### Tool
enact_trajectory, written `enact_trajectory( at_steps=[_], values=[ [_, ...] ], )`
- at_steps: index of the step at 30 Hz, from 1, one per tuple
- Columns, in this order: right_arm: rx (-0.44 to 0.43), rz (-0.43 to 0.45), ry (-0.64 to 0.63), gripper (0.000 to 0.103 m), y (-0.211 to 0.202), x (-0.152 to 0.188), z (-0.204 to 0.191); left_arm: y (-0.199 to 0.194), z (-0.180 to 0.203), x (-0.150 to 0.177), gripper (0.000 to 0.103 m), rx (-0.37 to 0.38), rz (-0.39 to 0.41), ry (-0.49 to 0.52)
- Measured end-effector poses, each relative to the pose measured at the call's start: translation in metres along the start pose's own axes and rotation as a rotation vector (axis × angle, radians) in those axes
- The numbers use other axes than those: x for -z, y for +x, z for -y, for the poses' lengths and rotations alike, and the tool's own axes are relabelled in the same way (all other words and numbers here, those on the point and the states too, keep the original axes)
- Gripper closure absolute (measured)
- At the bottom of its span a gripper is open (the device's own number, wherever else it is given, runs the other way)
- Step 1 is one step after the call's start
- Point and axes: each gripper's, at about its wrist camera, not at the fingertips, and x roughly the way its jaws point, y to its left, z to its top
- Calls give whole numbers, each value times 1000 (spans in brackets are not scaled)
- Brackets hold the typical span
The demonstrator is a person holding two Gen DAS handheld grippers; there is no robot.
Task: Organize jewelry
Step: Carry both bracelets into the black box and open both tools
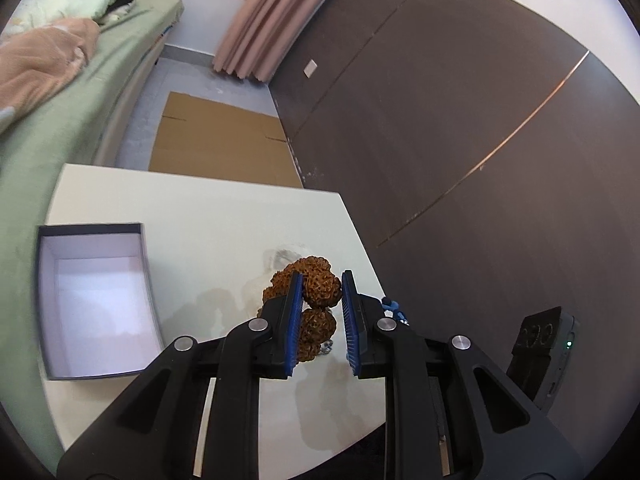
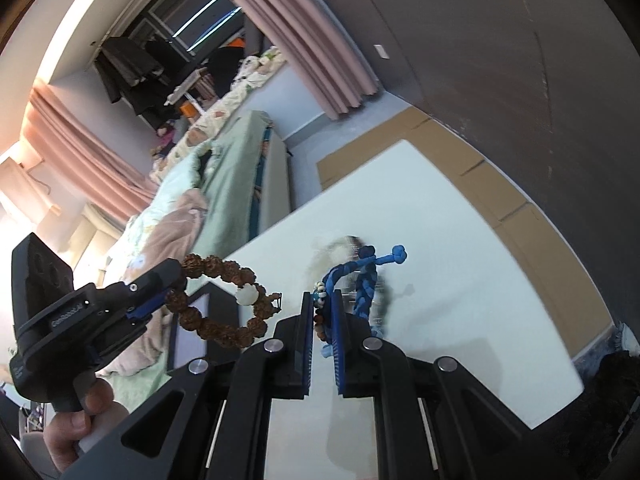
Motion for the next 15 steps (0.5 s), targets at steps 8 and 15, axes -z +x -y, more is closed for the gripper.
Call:
enact_trajectory(
  at_steps=[8, 15],
  values=[
    [-100, -25, -37, 95, 10, 1, -51, -45, -26, -7, 84, -33, 60, -23],
    [-174, -71, -84, 94, 37, 6, -100, -82, -58, -12, 84, -84, 113, -63]
  ],
)
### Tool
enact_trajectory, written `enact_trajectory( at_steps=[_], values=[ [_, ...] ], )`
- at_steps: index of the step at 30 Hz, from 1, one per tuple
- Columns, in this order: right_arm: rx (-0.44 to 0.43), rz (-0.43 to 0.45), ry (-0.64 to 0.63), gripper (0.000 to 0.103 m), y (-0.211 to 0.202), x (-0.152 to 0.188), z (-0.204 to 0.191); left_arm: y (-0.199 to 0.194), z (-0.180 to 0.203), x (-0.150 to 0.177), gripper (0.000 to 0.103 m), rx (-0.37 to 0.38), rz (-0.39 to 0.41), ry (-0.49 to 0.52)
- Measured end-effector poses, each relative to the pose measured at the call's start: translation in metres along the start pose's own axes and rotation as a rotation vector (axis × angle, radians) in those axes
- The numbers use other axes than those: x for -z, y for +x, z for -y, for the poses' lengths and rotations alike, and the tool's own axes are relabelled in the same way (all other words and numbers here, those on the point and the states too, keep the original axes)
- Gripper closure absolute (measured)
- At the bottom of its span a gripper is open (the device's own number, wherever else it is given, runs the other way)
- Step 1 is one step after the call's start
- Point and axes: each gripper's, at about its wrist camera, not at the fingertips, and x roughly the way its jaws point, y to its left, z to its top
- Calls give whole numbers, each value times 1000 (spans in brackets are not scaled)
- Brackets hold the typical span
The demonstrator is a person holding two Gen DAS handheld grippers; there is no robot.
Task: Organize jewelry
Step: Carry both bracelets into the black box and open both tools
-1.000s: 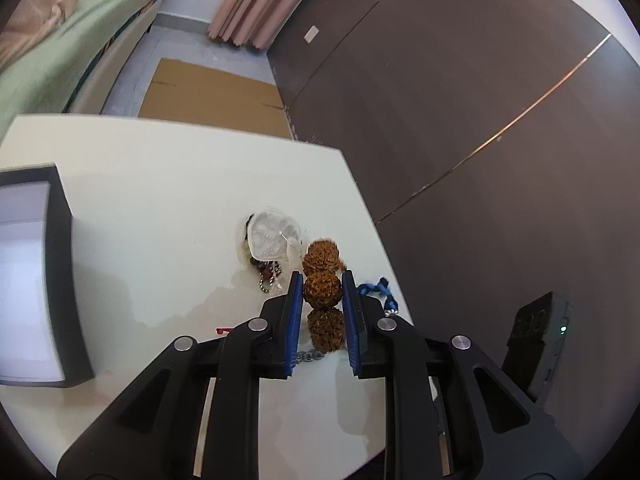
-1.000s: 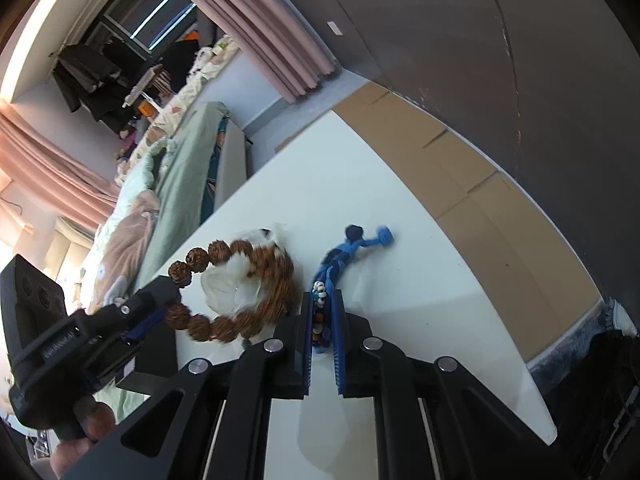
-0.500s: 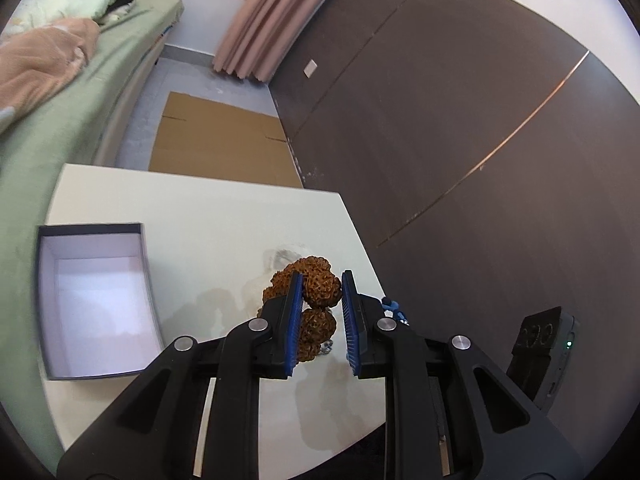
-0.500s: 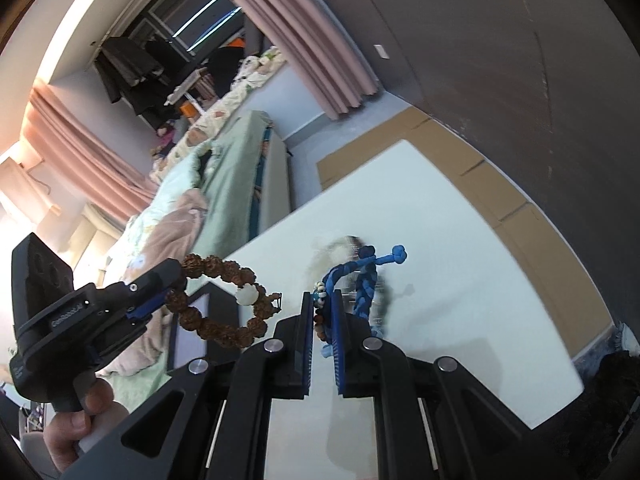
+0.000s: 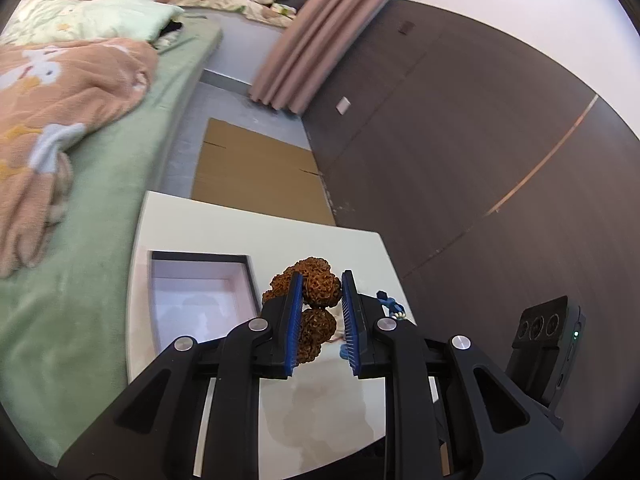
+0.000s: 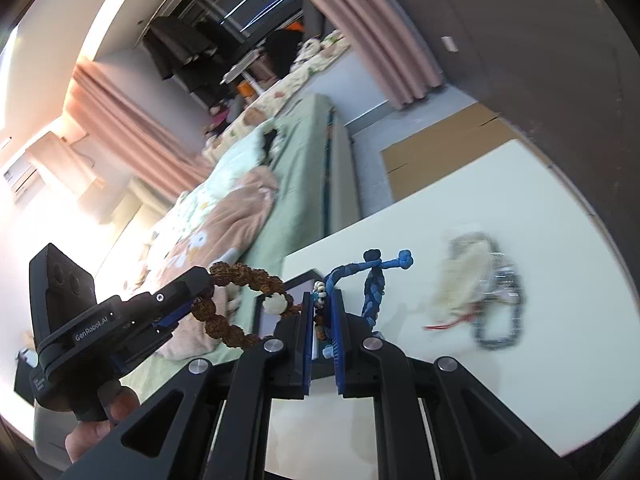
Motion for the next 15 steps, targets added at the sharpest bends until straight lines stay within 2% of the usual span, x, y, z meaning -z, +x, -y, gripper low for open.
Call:
enact_trajectory(
  at_steps=[10, 13, 14, 15],
  values=[
    [-95, -104, -20, 94, 56, 5, -39, -26, -45, -5, 84, -62, 41, -64],
    [-93, -169, -36, 89, 76, 8, -50, -30, -55, -4, 84, -72, 47, -80],
    [-82, -184, -33, 85, 81, 8, -50, -31, -56, -3, 84, -74, 47, -83],
    [-77, -181, -25, 58, 82, 8, -49, -31, -59, -3, 84, -76, 47, -87]
  ],
)
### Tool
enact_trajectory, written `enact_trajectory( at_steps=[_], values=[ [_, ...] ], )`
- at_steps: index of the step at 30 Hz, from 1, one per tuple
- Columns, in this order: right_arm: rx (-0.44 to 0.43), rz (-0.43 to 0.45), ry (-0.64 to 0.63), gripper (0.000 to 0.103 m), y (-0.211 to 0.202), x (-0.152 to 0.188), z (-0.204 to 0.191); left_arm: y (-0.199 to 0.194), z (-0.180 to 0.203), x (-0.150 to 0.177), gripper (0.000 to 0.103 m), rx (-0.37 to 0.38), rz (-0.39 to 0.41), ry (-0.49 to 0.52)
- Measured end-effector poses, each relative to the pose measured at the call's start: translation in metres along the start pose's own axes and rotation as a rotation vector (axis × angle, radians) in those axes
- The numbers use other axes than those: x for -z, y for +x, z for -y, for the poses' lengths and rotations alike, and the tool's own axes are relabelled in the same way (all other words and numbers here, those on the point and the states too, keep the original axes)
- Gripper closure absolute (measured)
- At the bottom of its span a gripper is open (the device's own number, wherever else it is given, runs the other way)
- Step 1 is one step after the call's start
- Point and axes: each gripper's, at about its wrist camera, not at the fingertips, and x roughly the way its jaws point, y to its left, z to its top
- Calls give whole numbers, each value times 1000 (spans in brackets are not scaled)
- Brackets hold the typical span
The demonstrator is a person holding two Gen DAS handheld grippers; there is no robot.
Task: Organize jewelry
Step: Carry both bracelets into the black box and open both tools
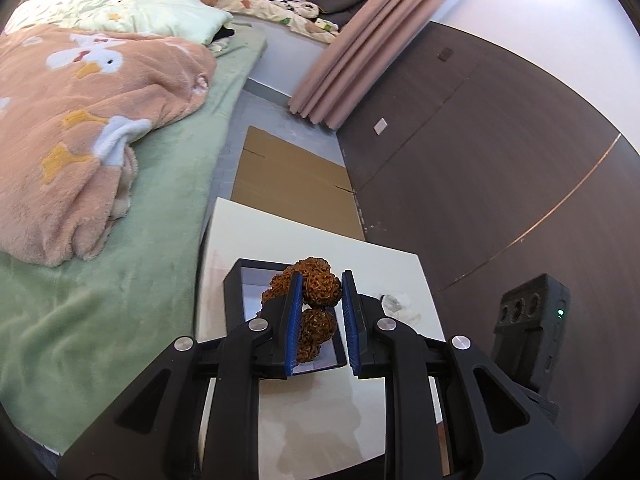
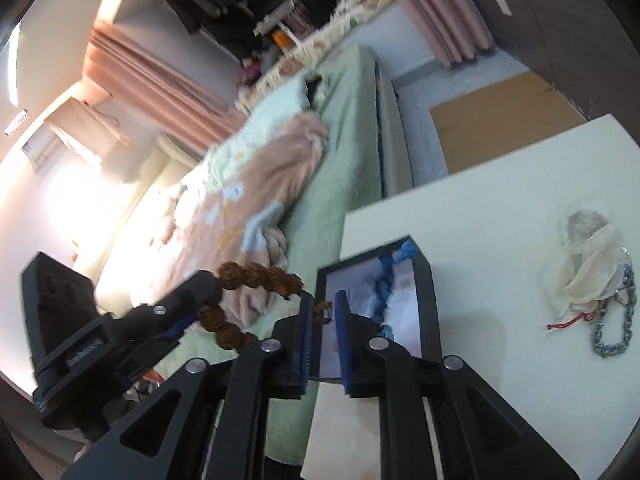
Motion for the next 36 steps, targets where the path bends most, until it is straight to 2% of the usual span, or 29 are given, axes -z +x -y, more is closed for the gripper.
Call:
enact_trajectory(
  at_steps=[1, 4, 13, 15, 16, 18, 20, 27, 36],
  values=[
    [7, 19, 9, 35, -3, 1, 2, 0, -1, 1, 84, -2, -2, -2],
    [21, 40, 17, 35, -12, 4, 7, 4, -3, 3, 84, -2, -15, -4],
    [175, 78, 131, 34, -61, 14, 70, 40, 10, 14, 83, 60, -88, -7],
    [212, 94, 139, 34, -75, 17, 80, 48, 14, 15, 81, 23, -101, 0],
    [231, 103, 138, 34, -82, 19, 85, 51, 13, 16, 62, -14, -104, -2],
    [261, 117, 136, 33, -95, 22, 94, 52, 10, 16, 29, -50, -95, -16],
    [300, 137, 139, 30, -112, 26, 106, 47, 9, 17, 29, -56, -68, -6],
    [376, 178, 196, 30, -147, 38, 150, 52, 24, 22, 26, -91, -101, 60],
    [388, 219, 223, 30, -156, 46, 180, 82, 72, 41, 26, -50, -180, 185]
  ],
)
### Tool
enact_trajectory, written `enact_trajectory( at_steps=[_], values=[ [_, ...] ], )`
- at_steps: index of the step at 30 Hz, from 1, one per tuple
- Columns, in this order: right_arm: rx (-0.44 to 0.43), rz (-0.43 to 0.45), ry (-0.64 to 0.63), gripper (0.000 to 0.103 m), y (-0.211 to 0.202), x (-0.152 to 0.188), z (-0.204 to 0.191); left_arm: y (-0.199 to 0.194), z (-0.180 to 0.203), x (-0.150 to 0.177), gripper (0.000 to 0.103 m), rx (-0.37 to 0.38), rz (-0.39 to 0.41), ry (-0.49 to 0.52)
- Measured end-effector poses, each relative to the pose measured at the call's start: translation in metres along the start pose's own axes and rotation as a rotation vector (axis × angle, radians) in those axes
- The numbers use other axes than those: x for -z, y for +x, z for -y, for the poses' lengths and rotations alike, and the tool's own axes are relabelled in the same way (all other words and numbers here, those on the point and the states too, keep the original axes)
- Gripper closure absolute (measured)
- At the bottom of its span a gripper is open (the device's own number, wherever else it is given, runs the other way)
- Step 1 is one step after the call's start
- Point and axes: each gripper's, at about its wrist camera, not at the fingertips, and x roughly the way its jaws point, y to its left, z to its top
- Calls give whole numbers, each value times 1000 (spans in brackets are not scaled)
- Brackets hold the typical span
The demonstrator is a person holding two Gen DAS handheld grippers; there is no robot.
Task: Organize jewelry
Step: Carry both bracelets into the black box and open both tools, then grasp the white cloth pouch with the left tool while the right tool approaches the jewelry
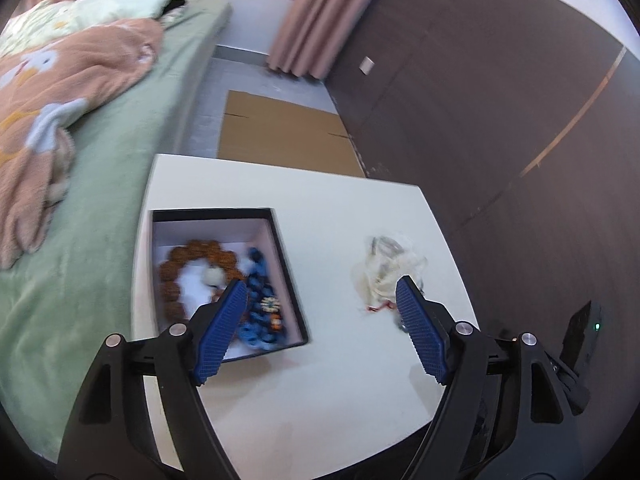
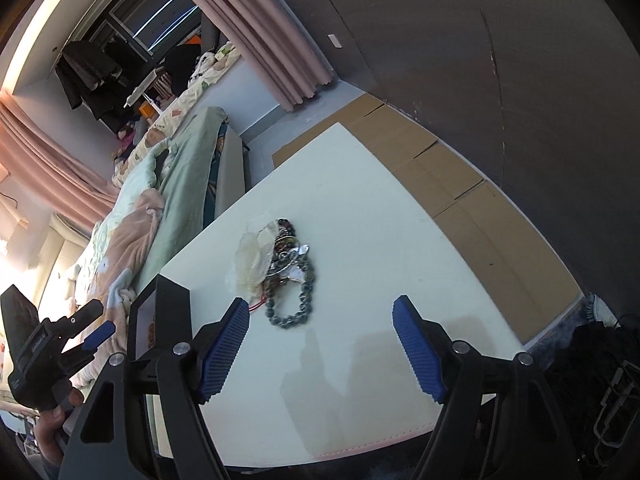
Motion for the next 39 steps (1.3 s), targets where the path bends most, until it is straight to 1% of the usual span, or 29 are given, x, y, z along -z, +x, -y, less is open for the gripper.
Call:
enact_trajectory(
  at_steps=[4, 8, 11, 14, 15, 17, 19, 25, 28, 29, 30, 31, 32, 33, 34, 37, 39],
  values=[
    [4, 16, -15, 33, 3, 4, 6, 18, 23, 3, 26, 16, -42, 58],
    [12, 4, 19, 35, 4, 6, 15, 39, 47, 5, 26, 32, -96, 153],
    [21, -9, 41, 35, 6, 7, 22, 51, 59, 2, 26, 45, -113, 201],
    [13, -25, 62, 39, 12, 6, 25, 65, 65, -3, 27, 57, -134, 211],
    [14, -27, 61, 39, 14, 7, 23, 69, 67, -4, 31, 62, -141, 209],
    [14, -32, 52, 40, 17, 7, 21, 80, 70, -8, 33, 80, -159, 196],
    [16, -36, 42, 42, 19, 7, 19, 89, 76, -8, 37, 88, -174, 206],
    [23, -48, 64, 43, 20, 8, 25, 117, 96, -5, 38, 97, -201, 246],
    [33, -59, 65, 44, 24, 9, 24, 130, 104, -4, 39, 67, -206, 276],
    [33, -62, 64, 44, 25, 9, 23, 134, 104, -3, 41, 71, -218, 279],
    [32, -64, 63, 44, 26, 9, 22, 139, 105, -2, 47, 80, -233, 279],
    [32, -65, 62, 44, 26, 9, 22, 142, 106, -1, 64, 73, -240, 285],
    [34, -65, 61, 44, 27, 8, 22, 146, 105, 0, 75, 56, -252, 290],
    [36, -64, 61, 44, 28, 7, 22, 149, 102, 1, 95, 57, -269, 279],
    [36, -63, 61, 45, 29, 5, 22, 149, 99, 1, 99, 65, -277, 262],
    [16, -74, 61, 48, 34, 0, 20, 136, 93, -1, 100, 73, -243, 257],
    [14, -86, 46, 48, 39, -2, 16, 127, 87, -3, 100, 69, -228, 240]
  ],
)
